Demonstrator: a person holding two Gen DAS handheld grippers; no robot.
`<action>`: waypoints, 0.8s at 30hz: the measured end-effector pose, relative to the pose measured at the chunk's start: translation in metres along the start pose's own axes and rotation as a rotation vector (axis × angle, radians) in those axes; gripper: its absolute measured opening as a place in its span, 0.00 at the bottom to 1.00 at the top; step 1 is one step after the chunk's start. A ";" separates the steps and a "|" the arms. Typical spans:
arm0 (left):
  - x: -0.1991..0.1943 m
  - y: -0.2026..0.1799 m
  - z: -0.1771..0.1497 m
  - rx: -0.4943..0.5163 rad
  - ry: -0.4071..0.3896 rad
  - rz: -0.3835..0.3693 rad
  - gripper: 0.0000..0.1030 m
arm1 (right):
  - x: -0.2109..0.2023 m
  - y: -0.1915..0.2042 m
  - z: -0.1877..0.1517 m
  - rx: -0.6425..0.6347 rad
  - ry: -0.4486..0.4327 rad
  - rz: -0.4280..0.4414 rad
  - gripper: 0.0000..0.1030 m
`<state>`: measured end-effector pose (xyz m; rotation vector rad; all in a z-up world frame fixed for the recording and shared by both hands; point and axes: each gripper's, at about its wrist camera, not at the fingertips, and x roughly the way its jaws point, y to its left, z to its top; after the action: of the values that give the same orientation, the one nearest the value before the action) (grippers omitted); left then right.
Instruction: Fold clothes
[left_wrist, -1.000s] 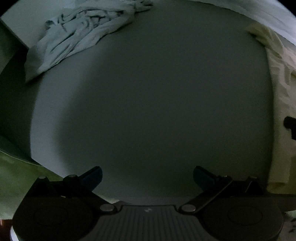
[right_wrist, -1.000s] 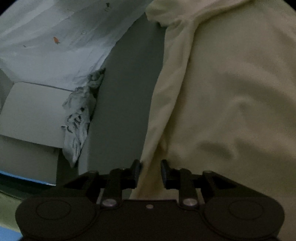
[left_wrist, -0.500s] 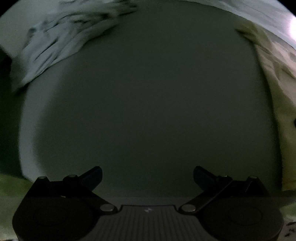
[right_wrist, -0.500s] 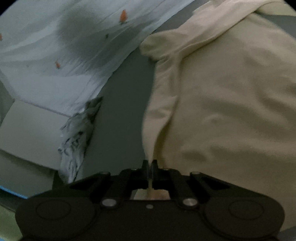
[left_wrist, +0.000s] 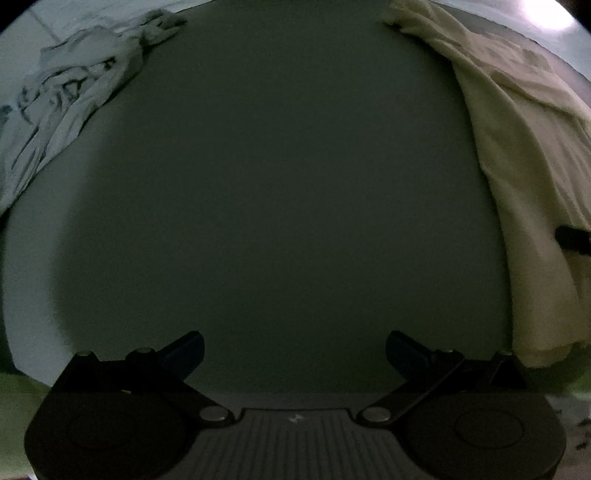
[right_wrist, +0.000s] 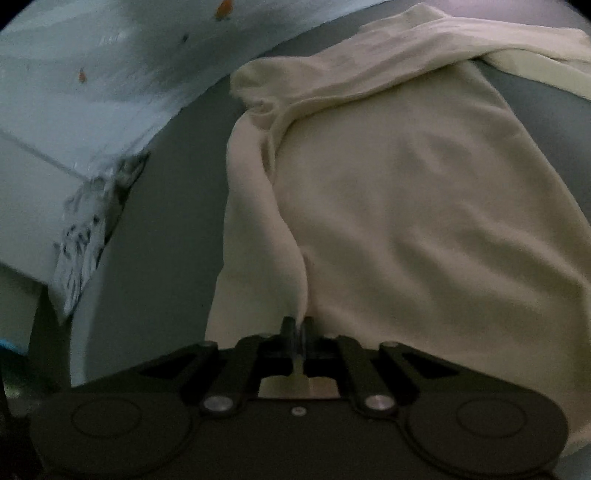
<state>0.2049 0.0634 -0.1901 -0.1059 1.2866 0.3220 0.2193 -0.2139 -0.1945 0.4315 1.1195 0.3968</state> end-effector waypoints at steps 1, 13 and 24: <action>-0.001 0.000 0.003 -0.022 -0.005 0.001 1.00 | 0.000 -0.001 0.004 -0.005 0.016 0.008 0.07; -0.006 0.000 0.107 -0.297 -0.174 -0.175 0.98 | -0.067 -0.102 0.084 0.249 -0.263 -0.086 0.31; 0.059 -0.033 0.271 -0.344 -0.259 -0.437 0.81 | -0.100 -0.203 0.160 0.470 -0.544 -0.416 0.47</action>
<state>0.4797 0.1122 -0.1732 -0.6094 0.9123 0.1693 0.3462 -0.4582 -0.1632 0.6524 0.7301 -0.3477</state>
